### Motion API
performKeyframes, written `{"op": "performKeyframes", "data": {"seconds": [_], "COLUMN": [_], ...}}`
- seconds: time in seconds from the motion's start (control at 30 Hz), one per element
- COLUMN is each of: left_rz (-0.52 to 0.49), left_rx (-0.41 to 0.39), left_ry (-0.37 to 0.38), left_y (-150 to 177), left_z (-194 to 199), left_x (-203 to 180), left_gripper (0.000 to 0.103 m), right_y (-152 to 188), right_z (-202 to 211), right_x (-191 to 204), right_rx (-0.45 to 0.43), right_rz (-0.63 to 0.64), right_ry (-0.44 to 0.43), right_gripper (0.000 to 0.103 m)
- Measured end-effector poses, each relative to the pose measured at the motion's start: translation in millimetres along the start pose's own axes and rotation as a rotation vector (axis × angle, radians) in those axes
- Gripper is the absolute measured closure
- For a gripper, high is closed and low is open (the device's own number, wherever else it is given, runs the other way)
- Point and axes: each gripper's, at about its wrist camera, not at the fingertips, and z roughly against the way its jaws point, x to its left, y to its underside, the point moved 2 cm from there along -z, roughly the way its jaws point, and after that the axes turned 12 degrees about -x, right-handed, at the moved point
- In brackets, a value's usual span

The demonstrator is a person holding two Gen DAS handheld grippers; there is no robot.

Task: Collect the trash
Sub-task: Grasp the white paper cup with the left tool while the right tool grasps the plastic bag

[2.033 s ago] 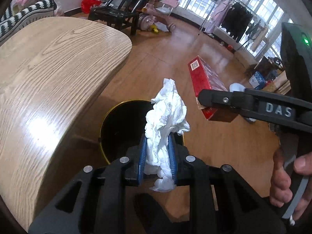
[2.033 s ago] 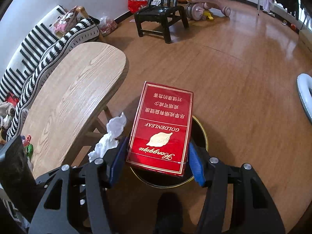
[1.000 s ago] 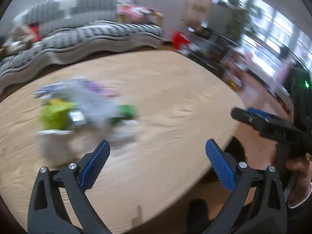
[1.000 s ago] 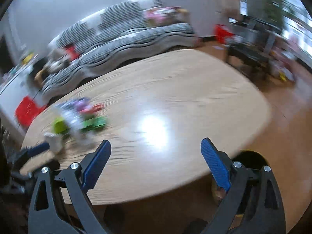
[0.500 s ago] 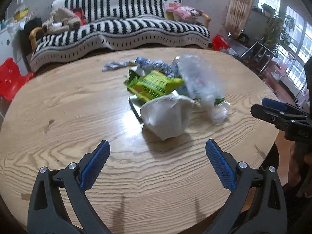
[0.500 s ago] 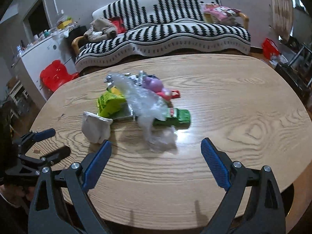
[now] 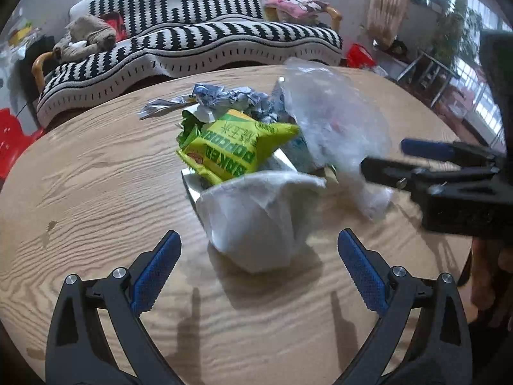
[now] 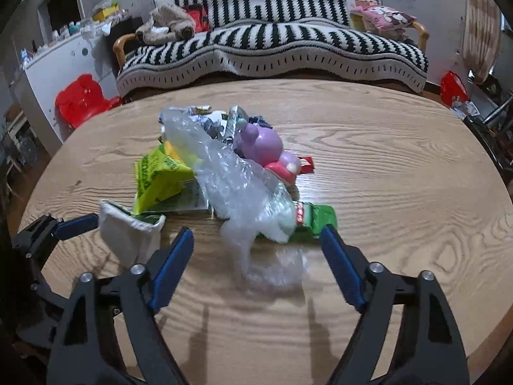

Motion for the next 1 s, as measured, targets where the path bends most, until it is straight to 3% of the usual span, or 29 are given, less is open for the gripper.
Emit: {"op": "performKeyframes", "data": {"seconds": [0.13,0.17,0.23,0.37,0.67,1.0], "left_rz": [0.023,0.025,0.037,0.060,0.093,0.109], "left_rx": [0.019,0.021,0.028,0.033,-0.025,-0.016], "left_ry": [-0.005,-0.009,-0.014,-0.009,0.001,-0.018], "left_y": [-1.7,-2.2,-2.4,-3.5,-15.7,-23.3], "left_z": [-15.4,-18.2,-22.9,-21.4,13.7,26.4], "left_x": [2.2,2.7,4.9,8.0,9.0,4.6], "left_gripper": [0.008,0.009,0.024,0.029,0.033,0.033], "right_y": [-3.2,-3.9,-4.7,-3.9,-18.5,-10.8], "right_z": [-21.5,-25.9,-34.3,-35.9,18.9,56.6], "right_x": [4.6,5.9,5.7,5.2,-16.6,-50.3], "right_rx": [0.016,0.022,0.031,0.042,-0.072,-0.099], "right_rz": [0.021,0.029,0.041,0.039,-0.053,-0.170], "right_ry": [0.008,0.008,0.029,0.006,-0.060,-0.079], "right_gripper": [0.033,0.040,0.053,0.078,0.082,0.082]}}
